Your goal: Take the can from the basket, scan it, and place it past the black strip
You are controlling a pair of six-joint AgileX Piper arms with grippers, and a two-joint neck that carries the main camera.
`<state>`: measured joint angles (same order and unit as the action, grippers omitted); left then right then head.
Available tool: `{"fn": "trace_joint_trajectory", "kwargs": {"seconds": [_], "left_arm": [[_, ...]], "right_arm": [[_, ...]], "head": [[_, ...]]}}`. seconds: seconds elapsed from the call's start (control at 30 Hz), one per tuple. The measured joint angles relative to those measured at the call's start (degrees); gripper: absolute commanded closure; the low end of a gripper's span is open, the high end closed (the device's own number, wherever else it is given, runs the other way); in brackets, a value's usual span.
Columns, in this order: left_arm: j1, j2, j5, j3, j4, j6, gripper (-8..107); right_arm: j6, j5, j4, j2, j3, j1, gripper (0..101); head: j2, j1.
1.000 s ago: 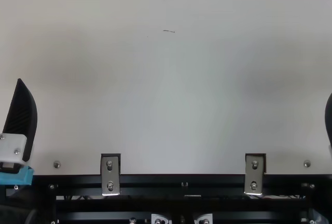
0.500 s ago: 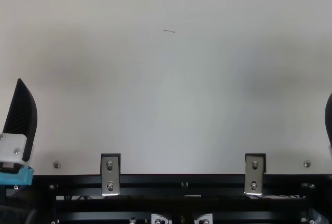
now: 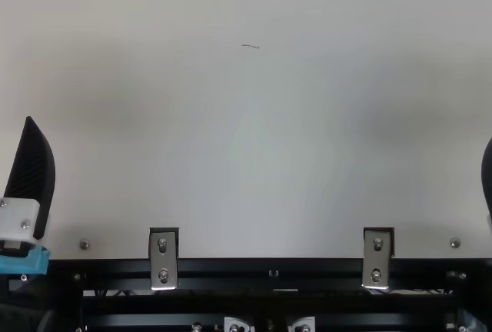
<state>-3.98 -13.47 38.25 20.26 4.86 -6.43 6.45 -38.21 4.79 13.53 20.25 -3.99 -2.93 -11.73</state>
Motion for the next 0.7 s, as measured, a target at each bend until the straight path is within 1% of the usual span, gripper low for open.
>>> {"fn": "trace_joint_trajectory", "kwargs": {"seconds": [0.7], "left_arm": [[0.00,0.00,0.00,0.00,0.00,0.00,9]], "right_arm": [[0.00,0.00,0.00,0.00,0.00,0.00,0]], "head": [[0.00,0.00]]}}
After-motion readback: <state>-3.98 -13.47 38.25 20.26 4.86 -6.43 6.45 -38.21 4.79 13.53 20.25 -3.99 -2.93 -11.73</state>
